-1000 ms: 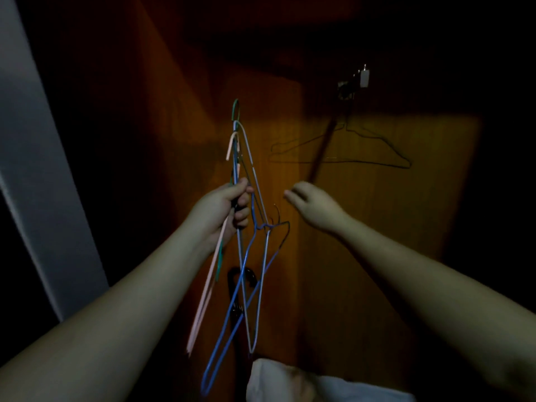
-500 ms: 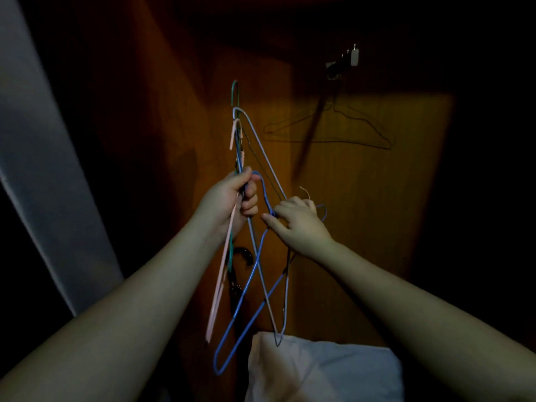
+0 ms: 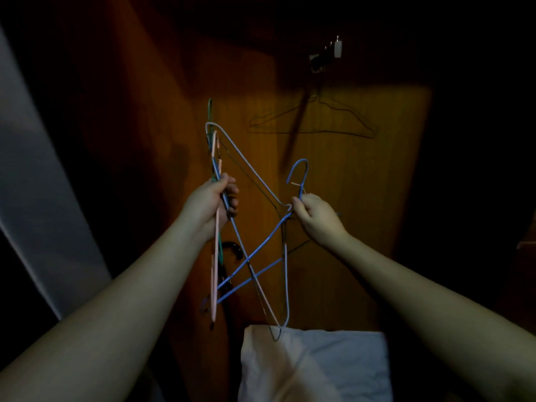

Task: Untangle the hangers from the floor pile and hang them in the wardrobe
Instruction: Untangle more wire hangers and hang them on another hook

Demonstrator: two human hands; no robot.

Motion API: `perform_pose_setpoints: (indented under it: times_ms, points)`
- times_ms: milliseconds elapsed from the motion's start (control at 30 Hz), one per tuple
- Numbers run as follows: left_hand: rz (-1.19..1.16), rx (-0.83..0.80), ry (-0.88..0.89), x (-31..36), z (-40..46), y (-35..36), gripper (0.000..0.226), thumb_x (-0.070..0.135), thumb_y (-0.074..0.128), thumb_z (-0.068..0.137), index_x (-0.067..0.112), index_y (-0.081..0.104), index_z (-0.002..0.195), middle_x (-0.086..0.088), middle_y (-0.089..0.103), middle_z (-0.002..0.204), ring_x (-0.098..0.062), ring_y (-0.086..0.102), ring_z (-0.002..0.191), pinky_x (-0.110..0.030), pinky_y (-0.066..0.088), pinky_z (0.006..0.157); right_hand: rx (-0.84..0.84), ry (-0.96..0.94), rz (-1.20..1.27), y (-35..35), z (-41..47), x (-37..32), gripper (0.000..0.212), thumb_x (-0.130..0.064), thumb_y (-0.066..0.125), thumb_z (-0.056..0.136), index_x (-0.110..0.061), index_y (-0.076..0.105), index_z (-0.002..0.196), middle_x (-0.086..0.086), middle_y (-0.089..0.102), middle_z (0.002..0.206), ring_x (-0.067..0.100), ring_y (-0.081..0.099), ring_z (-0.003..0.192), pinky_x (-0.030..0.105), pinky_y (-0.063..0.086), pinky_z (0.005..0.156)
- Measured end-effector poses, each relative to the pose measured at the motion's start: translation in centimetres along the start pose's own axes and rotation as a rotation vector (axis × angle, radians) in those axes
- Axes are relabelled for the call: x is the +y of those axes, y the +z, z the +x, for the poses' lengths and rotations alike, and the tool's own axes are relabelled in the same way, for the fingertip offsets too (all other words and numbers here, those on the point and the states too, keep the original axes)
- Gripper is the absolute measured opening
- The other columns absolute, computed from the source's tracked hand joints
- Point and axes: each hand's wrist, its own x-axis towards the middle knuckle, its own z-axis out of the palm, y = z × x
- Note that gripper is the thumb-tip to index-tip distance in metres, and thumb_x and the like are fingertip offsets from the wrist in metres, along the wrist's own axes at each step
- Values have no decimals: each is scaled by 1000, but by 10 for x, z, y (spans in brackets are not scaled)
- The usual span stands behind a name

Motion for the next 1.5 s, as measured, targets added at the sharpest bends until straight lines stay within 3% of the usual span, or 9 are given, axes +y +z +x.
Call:
perform_pose_setpoints:
  times_ms: [100,267,367,500,733,933,1133,1300,1500]
  points:
    - [-82,-7,-22,0,7,-3,27,22,35,106,13,48,84,2,44,57,-7,37,34,-12,27,38,23,47,-17,-10,1,13,39,-20,44,102,-2,54,69,4,49,66,20,45,71,29,24,66]
    - [-252,-32,-33,6,16,-5,31,24,32,106,13,44,80,8,30,39,-3,23,29,-15,17,34,-55,-32,-184,-17,-9,29,55,-48,28,84,-4,49,59,12,51,61,24,47,65,35,26,63]
    - [-265,-32,-3,6,21,-4,31,24,32,106,13,44,79,9,28,40,-3,22,29,-15,16,33,-141,-33,-318,-18,-15,44,48,-37,41,92,-3,55,61,9,52,61,25,50,67,33,31,68]
    - [-200,-53,24,2,27,0,28,23,33,106,13,45,83,9,31,42,-3,23,29,-15,17,33,-119,44,-422,-29,-16,63,46,-24,50,98,-19,34,55,-2,38,55,23,43,64,33,31,71]
    - [-49,-36,68,-1,36,8,23,18,37,105,15,47,85,9,38,45,-4,26,31,-14,19,33,-47,289,-604,-63,-1,88,47,-36,38,101,-11,55,66,9,52,63,29,50,66,34,28,61]
    - [84,-9,179,-12,52,23,19,19,41,104,14,49,87,6,41,51,-6,29,35,-17,22,37,27,481,-560,-93,23,114,49,-43,28,104,-14,62,84,12,62,80,34,61,83,37,46,68]
    - [72,98,271,-25,68,49,23,20,41,105,15,48,84,-1,39,57,-8,31,35,-14,26,37,6,446,-479,-113,69,136,52,-42,24,105,-10,63,95,19,66,102,37,60,100,40,44,82]
    - [71,170,304,-19,91,65,17,20,43,104,13,51,90,-2,40,60,-9,33,39,-18,27,38,3,403,-363,-125,114,152,37,-41,31,104,-10,50,98,22,61,111,38,56,105,45,43,92]
    - [62,238,323,-9,122,82,23,22,43,104,15,48,83,-2,39,59,-8,33,38,-24,25,42,90,363,-301,-134,168,165,24,-38,38,103,-16,45,98,8,55,94,31,56,95,45,44,85]
